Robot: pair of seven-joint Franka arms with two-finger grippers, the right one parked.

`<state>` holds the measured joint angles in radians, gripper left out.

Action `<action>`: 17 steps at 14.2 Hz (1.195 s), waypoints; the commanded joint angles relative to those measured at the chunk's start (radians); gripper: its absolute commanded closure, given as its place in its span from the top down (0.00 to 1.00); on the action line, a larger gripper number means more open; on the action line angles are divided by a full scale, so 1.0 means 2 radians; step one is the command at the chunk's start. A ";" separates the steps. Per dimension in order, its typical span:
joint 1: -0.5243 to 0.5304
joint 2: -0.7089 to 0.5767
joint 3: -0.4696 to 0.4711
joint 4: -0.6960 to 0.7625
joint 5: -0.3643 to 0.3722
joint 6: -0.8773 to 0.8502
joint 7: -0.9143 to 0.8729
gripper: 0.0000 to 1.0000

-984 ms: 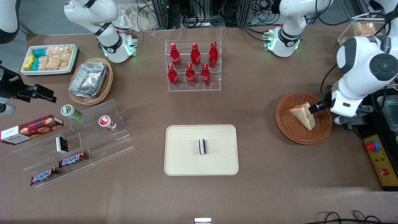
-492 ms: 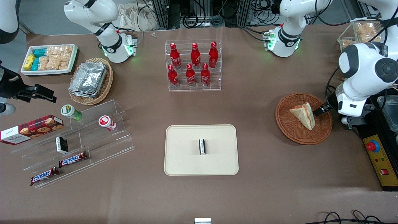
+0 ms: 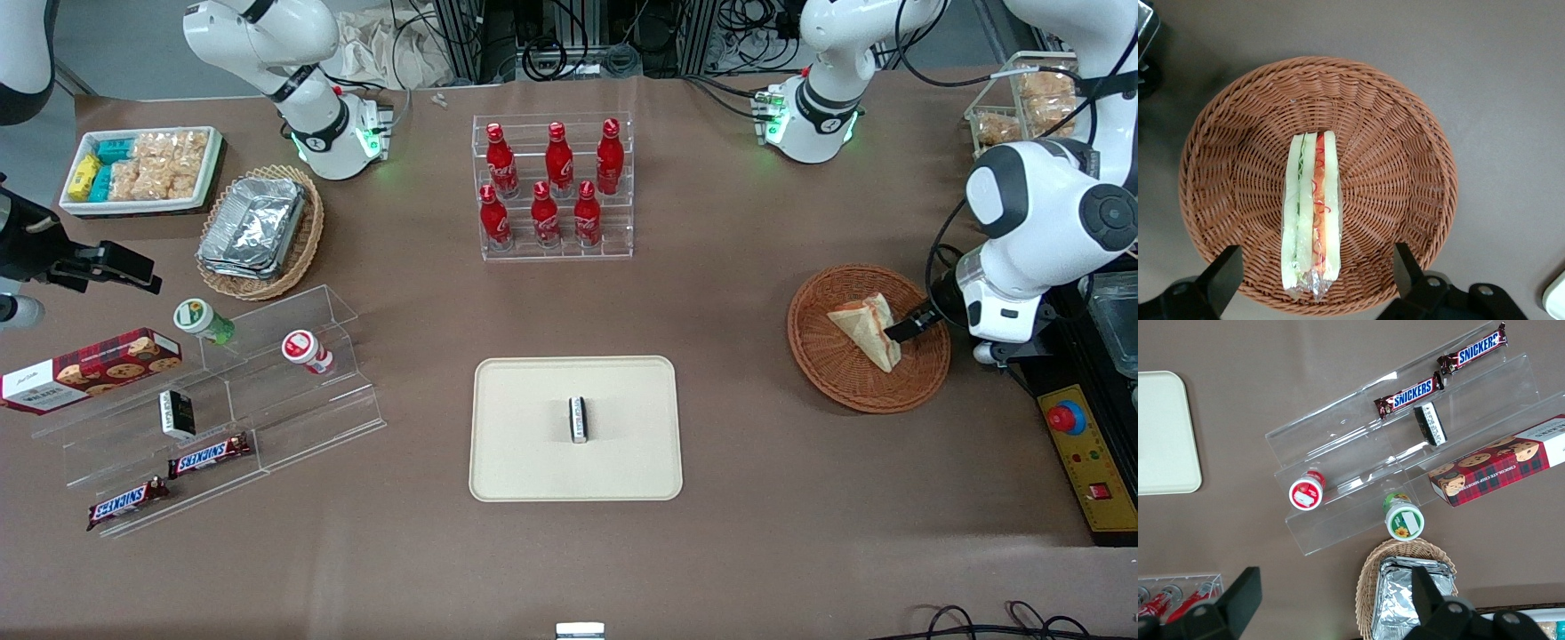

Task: Place sandwich from basket to tray
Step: 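Lower the open left gripper around the sandwich's wrapped end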

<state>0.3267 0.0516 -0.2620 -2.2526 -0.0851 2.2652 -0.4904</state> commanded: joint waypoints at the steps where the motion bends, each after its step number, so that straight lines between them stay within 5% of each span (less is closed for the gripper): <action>1: 0.004 -0.006 -0.006 -0.042 -0.010 0.057 -0.006 1.00; 17: -0.001 0.006 -0.007 -0.099 -0.009 0.123 -0.036 1.00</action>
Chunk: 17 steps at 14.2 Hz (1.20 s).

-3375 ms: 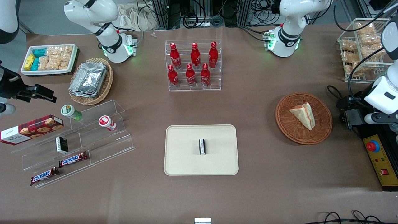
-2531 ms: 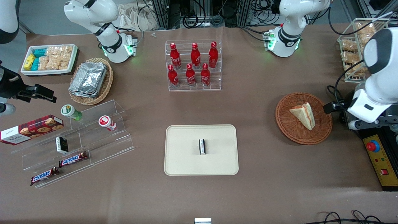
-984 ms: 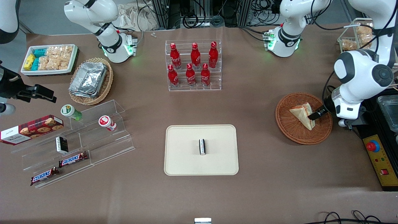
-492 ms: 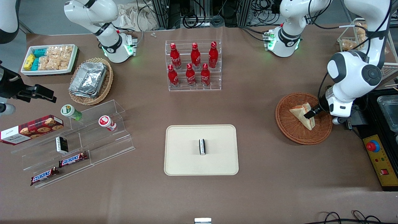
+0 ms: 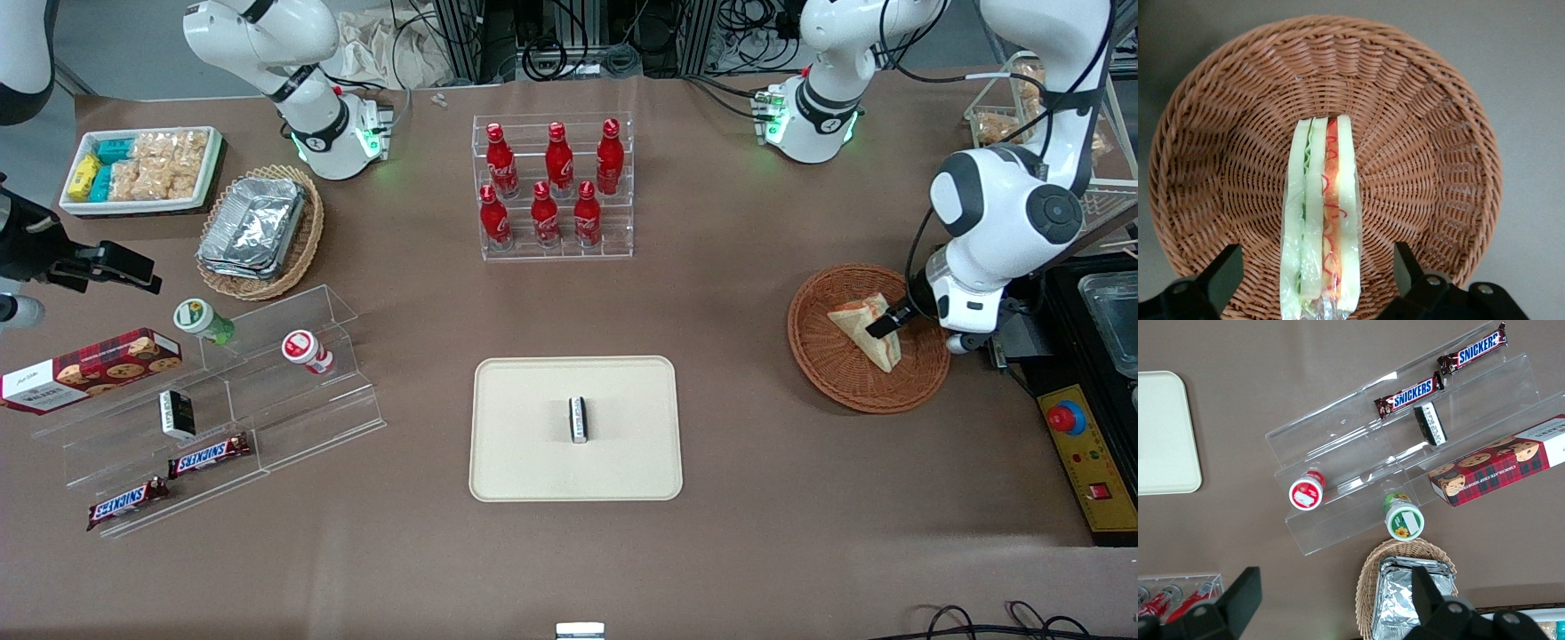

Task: Place sandwich from basket to tray
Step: 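Lower the open left gripper around the sandwich's wrapped end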

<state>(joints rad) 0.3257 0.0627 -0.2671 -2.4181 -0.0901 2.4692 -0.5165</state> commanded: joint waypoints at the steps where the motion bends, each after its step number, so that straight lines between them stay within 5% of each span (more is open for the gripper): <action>1: -0.001 0.005 -0.006 -0.015 -0.006 0.021 -0.032 1.00; 11: -0.007 0.050 -0.006 -0.043 0.001 0.103 -0.046 0.97; 12: -0.007 0.050 -0.005 -0.042 0.002 0.103 -0.042 0.77; 14: -0.007 0.049 -0.005 -0.040 0.016 0.102 -0.039 0.00; 17: -0.006 0.043 -0.005 -0.039 0.048 0.098 -0.046 0.00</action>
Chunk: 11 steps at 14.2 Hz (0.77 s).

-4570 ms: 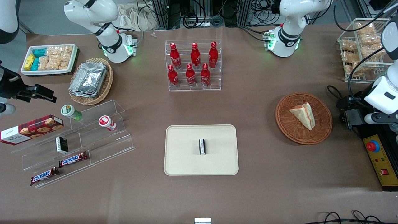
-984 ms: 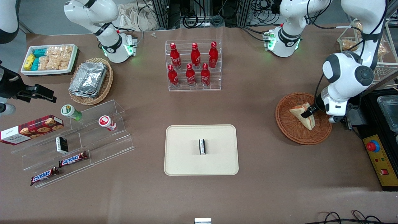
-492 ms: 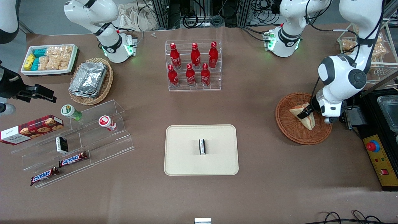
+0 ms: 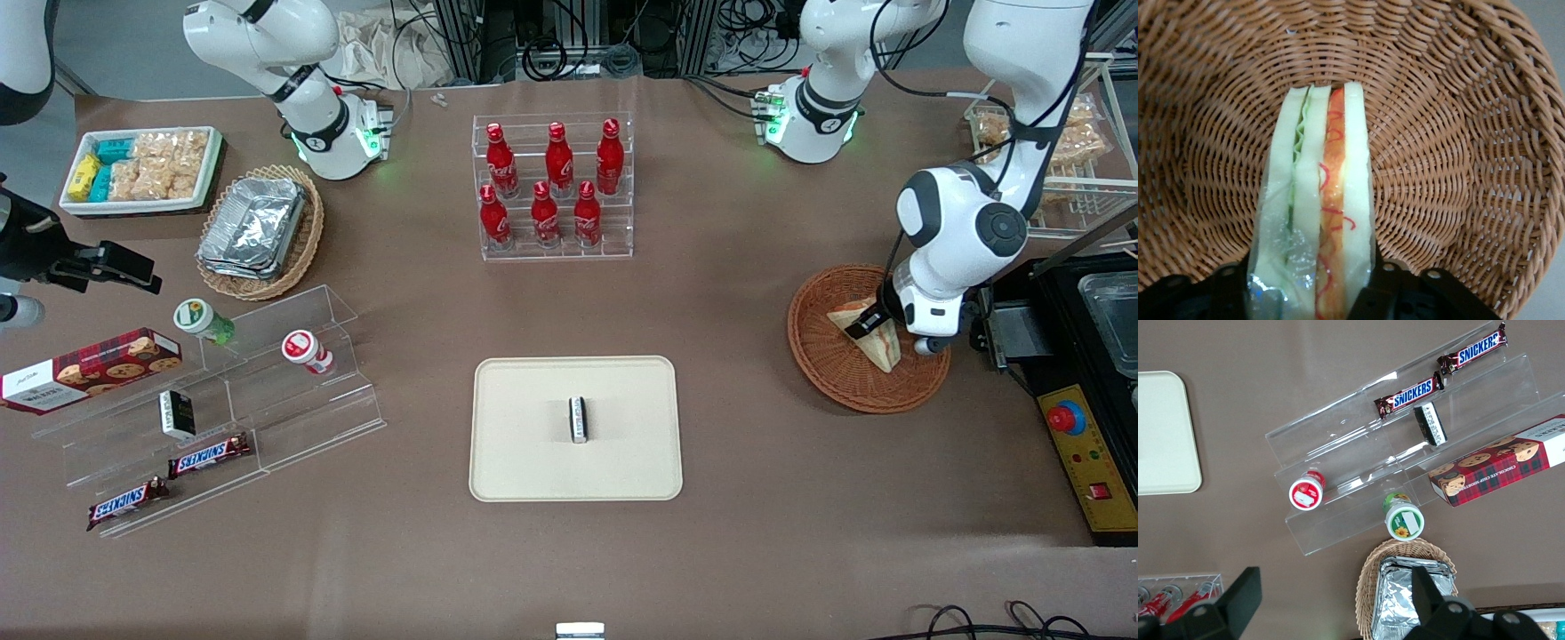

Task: Place sandwich from basket to tray
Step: 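Close the left gripper on the sandwich and lift it from the basket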

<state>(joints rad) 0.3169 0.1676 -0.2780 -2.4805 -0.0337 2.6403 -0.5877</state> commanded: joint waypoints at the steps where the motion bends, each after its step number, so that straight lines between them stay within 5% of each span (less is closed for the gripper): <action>1: -0.002 -0.016 -0.001 -0.006 0.020 0.005 -0.011 0.00; 7: -0.003 -0.108 -0.021 0.022 0.021 -0.145 -0.005 0.00; 11: -0.004 -0.117 -0.065 0.199 0.021 -0.365 -0.001 0.00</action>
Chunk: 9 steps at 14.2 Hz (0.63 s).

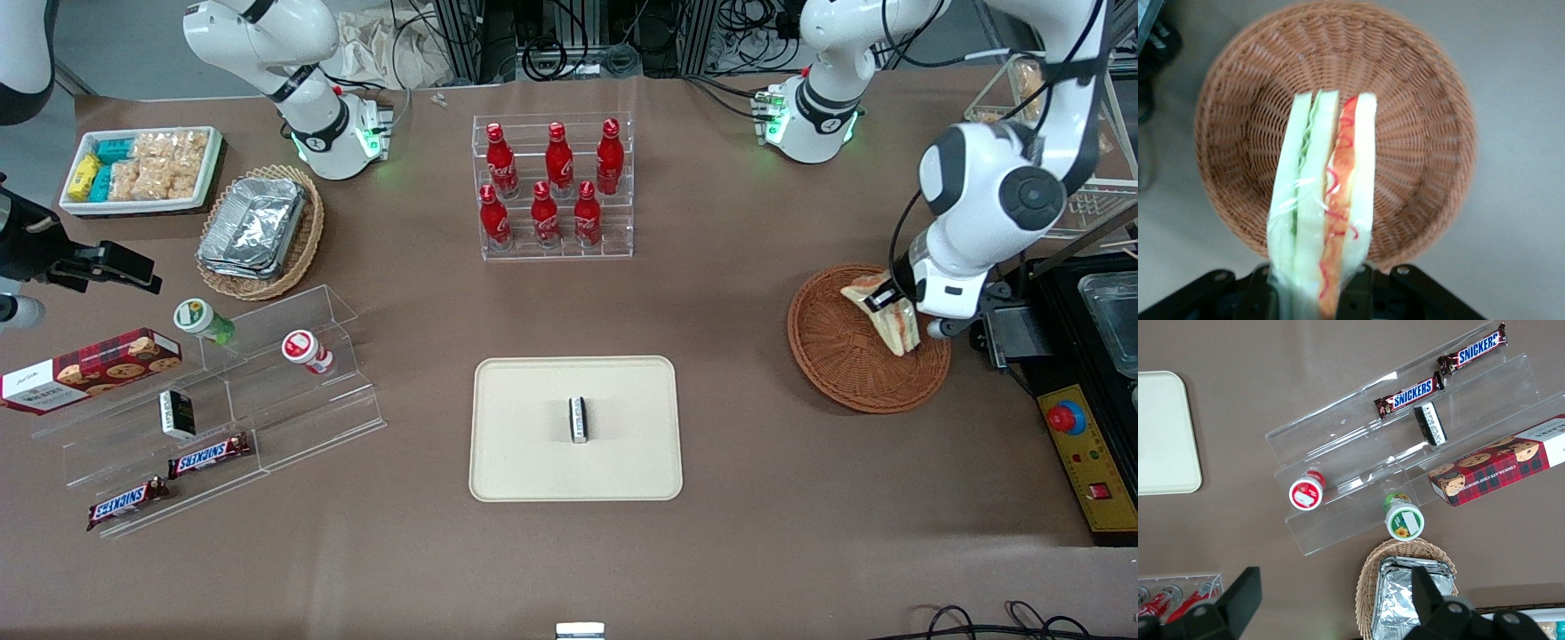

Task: Place sandwich from basket to tray
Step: 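Close the left gripper on the sandwich and lift it from the basket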

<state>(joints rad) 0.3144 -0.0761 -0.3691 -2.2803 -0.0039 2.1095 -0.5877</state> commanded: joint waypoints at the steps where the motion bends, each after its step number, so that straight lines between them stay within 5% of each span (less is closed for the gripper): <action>1: -0.004 0.016 -0.032 0.151 0.006 -0.146 0.010 0.00; 5: -0.005 0.070 -0.071 0.282 0.003 -0.222 0.090 0.00; 9: -0.011 0.132 -0.137 0.322 0.005 -0.222 0.101 0.00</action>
<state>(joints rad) 0.3001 0.0867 -0.5941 -1.7109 -0.0041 1.6890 -0.3993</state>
